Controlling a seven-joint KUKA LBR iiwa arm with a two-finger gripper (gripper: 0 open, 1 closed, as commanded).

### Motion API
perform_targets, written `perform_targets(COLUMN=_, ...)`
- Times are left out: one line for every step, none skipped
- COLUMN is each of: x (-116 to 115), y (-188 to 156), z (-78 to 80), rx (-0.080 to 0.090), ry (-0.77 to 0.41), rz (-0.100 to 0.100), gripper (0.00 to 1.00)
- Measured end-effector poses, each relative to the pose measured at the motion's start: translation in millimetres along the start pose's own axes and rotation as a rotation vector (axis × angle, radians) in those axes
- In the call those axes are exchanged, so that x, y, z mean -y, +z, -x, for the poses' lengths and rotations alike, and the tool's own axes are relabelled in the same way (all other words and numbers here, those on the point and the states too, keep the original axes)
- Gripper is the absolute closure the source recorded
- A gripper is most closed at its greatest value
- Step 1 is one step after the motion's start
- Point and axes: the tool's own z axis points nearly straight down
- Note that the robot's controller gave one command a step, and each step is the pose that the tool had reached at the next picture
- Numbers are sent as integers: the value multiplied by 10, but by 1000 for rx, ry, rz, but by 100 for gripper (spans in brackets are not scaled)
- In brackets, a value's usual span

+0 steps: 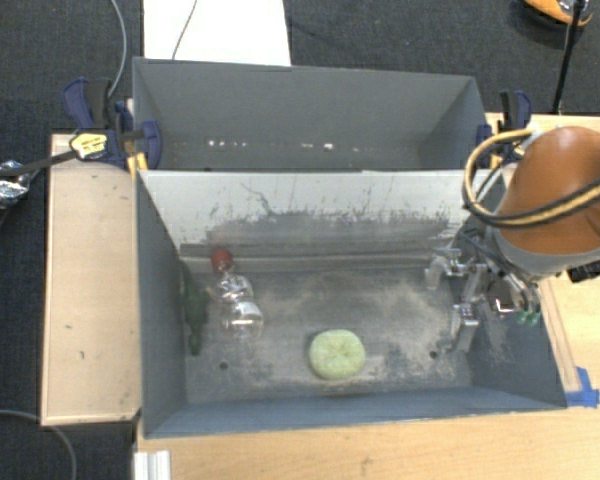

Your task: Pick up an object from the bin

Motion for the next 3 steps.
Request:
perform_targets(x=-2, y=-44, z=16, rx=8, ry=-2, rz=-1, gripper=0)
perform_targets(x=-252, y=292, z=26, rx=12, ry=-63, rz=-3, gripper=0)
perform_targets(x=-293, y=806, z=-180, rx=13, ry=-197, rz=-1, gripper=0)
